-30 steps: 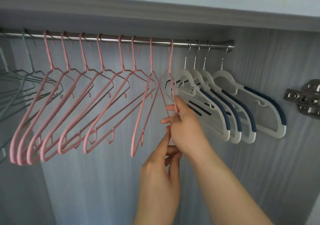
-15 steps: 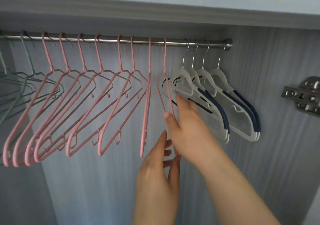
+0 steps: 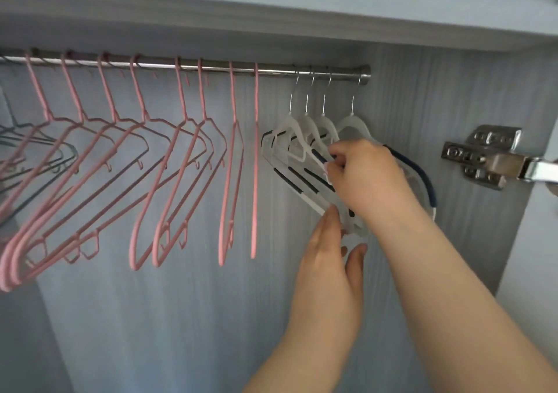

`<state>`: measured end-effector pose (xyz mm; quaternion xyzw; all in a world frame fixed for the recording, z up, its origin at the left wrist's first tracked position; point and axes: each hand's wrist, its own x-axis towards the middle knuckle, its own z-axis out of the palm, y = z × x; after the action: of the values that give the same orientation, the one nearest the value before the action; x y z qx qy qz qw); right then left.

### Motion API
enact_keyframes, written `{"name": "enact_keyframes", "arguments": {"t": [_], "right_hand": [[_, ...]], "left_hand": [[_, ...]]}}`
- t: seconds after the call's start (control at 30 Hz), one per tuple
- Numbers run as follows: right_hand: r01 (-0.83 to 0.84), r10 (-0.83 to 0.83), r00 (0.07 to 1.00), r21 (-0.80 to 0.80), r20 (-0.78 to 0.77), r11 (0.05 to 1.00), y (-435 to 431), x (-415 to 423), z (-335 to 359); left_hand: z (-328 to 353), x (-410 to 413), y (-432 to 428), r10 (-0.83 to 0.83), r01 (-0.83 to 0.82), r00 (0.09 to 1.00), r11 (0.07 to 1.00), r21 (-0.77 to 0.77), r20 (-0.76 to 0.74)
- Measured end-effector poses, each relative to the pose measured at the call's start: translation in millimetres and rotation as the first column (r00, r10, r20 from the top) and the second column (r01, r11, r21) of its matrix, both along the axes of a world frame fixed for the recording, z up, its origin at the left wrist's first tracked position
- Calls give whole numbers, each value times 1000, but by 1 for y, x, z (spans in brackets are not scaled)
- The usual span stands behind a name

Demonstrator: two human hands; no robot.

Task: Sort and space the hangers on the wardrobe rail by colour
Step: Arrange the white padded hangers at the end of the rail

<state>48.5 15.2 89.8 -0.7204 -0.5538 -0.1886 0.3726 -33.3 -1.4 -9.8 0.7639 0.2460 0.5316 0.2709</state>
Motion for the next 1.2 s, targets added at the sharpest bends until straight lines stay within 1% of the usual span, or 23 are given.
{"name": "enact_keyframes", "arguments": {"t": [0.07, 0.17, 0.23, 0.33, 0.43, 0.53, 0.6, 0.7, 0.77, 0.83, 0.9, 0.97, 1.03, 1.1, 1.13, 1.2], "right_hand": [[23, -23, 1000, -51, 1, 998, 12, 2, 0], [-2, 3, 1000, -69, 9, 998, 22, 1, -1], [-32, 32, 999, -56, 1, 998, 25, -2, -2], [-62, 62, 998, -14, -11, 998, 30, -9, -3], [-83, 83, 996, -7, -28, 997, 35, -16, -4], [-91, 91, 996, 5, -15, 996, 36, -18, -7], [-90, 90, 996, 15, -2, 996, 34, -19, -8], [-102, 102, 995, 11, 9, 995, 31, -21, -8], [-74, 72, 997, 58, 28, 996, 21, -19, -4], [-51, 48, 999, 175, 20, 983, 0, -14, 4], [-41, 55, 998, 294, -39, 955, -26, -5, 13], [-7, 43, 994, 338, -101, 941, -45, 7, 19], [30, 9, 991, 292, -131, 956, -48, 20, 18], [45, -20, 989, 169, -149, 985, -42, 28, 15], [43, -26, 987, 103, -161, 994, -37, 31, 13], [43, -47, 981, -25, -189, 999, -26, 35, 10]], "left_hand": [[0, 1, 5, -1, 1, 1000, 1000, -1, -7], [-2, -2, 10, 42, -42, 999, 999, 30, -6], [-3, -6, 11, 86, -86, 996, 994, 71, 7], [-4, -12, 12, 100, -102, 995, 989, 103, 26], [-6, -17, 13, 116, -119, 993, 985, 127, 28], [-9, -19, 15, 143, -147, 989, 980, 134, 39], [-10, -20, 16, 127, -131, 991, 984, 122, 41], [-15, -21, 12, 112, -112, 994, 989, 98, 5], [-19, -22, 8, 165, -161, 986, 974, 160, -13], [-23, -23, 4, 219, -213, 976, 940, 268, 6], [-23, -23, -4, 186, -202, 979, 914, 351, 82], [-20, -20, -13, 102, -147, 986, 908, 392, 132], [-15, -12, -18, 6, -47, 992, 943, 331, 124], [-8, -2, -19, -83, 64, 993, 975, 212, 83], [-5, 4, -19, -101, 92, 994, 983, 161, 46], [-2, 12, -18, -120, 126, 990, 989, 75, -78]]}}
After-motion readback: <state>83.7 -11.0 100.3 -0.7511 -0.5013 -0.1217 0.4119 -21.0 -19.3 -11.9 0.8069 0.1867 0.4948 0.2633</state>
